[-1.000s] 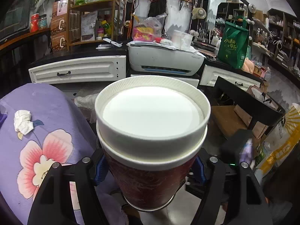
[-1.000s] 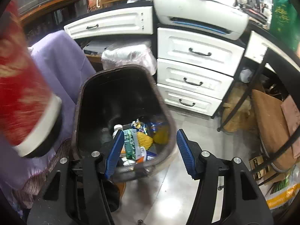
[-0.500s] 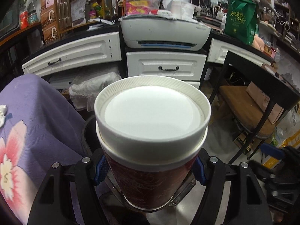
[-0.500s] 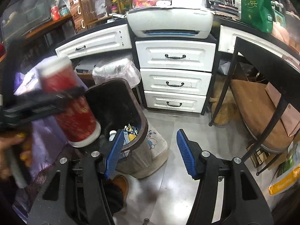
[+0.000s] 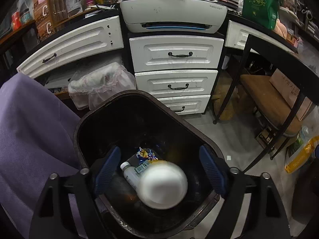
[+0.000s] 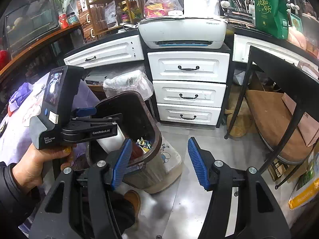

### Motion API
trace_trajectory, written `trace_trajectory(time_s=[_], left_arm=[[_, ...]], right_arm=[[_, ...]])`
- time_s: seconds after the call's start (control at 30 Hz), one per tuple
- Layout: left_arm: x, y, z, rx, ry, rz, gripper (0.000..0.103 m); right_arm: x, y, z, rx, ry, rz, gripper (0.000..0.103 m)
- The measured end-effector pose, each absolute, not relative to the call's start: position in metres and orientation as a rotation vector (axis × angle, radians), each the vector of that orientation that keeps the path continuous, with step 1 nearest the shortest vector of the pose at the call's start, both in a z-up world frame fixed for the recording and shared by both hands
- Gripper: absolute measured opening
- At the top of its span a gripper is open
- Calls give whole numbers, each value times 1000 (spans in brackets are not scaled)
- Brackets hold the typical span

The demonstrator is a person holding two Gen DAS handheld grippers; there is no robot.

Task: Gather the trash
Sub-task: 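Lower the red cup into the bin and open the left tool, then move the left tool back to the brown snack bag on the table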

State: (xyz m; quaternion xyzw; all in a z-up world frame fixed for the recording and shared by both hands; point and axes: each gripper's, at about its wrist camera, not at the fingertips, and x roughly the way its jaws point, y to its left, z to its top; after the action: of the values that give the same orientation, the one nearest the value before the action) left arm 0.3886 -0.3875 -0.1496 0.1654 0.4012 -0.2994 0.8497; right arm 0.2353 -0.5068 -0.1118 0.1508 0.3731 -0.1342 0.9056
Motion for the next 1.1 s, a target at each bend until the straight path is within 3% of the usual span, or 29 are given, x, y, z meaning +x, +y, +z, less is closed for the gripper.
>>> trace_trajectory(time_s=[0.8,0.9,0.97,1.1], left_arm=[[311,-299,-50,214,714,-720,90],[309,-277,-39,203,693,-703,93],[309,-260,-33,206,684,-684,94],[312,-223,-24,206,677,-636,95]], right_arm=[[233,-488,-74,308,692,-241,60],[239,-478,-70,301,698,-209,61],[244,-469,-67,295,695,-186,68],[257,-443,-61,282,697,-118,68]])
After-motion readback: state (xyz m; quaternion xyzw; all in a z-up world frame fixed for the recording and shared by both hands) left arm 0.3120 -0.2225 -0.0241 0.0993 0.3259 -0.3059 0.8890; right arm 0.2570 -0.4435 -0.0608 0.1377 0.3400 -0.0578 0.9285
